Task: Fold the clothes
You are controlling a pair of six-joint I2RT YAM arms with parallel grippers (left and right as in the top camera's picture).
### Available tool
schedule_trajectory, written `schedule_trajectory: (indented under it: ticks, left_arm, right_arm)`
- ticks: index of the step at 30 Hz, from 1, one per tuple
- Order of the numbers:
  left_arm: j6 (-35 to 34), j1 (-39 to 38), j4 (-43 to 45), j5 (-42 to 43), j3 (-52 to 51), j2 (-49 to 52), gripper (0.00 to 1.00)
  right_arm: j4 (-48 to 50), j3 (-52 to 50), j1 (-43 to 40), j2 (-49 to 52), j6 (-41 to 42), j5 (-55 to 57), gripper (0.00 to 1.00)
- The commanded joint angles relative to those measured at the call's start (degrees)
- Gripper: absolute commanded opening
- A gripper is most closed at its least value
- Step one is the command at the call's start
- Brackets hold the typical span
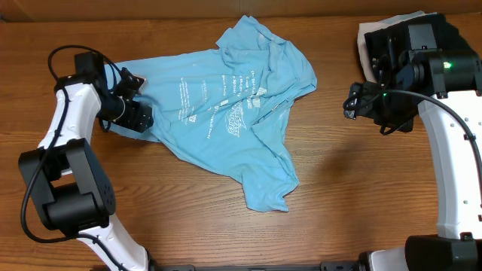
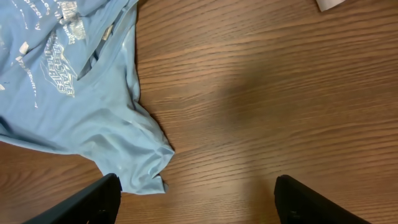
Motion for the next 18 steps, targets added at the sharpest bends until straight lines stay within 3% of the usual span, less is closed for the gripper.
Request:
schedule_trajectory:
  ticks: [1,18]
  left_arm:
    - [2.89,0.35,1.62,1.09,1.66,-0.22,0.82]
    - [3.1,-0.07,6.27,2.4,1.7,7.17,0.62]
  right_arm:
    - [0.15,-0.02,-0.2,-0.04,-0.22,-0.35,0.82]
    - [0.28,-0.02,-0.2,-0.04,-0.2,-0.33,0.82]
